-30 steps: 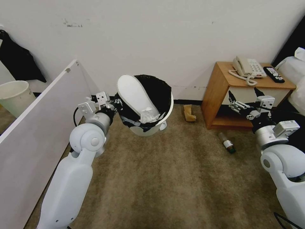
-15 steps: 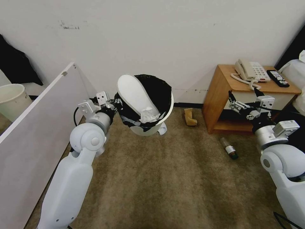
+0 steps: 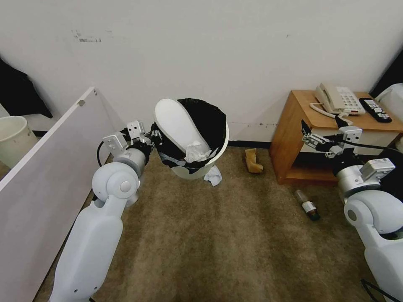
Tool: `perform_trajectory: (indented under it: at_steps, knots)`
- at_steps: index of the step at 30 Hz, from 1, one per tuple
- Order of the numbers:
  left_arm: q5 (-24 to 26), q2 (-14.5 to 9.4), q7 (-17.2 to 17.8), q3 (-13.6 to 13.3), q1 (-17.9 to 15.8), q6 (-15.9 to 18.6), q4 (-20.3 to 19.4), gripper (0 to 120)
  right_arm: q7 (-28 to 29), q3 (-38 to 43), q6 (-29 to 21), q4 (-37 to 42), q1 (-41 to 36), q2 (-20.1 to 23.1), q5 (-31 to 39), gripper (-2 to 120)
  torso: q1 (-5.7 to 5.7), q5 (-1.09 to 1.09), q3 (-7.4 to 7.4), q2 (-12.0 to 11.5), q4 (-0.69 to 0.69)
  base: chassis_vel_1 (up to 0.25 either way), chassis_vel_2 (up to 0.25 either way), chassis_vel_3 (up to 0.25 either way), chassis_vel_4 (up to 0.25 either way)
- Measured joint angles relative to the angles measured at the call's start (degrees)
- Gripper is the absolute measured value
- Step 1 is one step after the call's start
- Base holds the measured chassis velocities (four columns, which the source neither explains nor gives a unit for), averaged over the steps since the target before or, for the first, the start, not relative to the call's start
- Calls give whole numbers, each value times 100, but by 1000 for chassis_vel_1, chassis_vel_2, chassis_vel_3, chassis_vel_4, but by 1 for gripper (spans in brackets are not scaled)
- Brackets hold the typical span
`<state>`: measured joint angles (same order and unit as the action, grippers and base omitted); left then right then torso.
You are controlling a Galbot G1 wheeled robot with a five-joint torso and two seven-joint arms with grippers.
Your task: Pick up the trash bin and place the garbage on the floor into it.
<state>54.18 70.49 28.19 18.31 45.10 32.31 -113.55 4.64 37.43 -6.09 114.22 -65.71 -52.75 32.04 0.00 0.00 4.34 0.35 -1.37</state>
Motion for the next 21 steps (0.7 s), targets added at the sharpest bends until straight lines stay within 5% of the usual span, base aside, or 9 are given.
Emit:
perform_trajectory:
  at_steps: [21]
  knots:
    - [1, -31, 0, 0, 38, -1, -25, 4, -2, 1, 0, 28, 2, -1, 8, 100, 0, 0, 0, 0, 0, -80, 80, 79, -82]
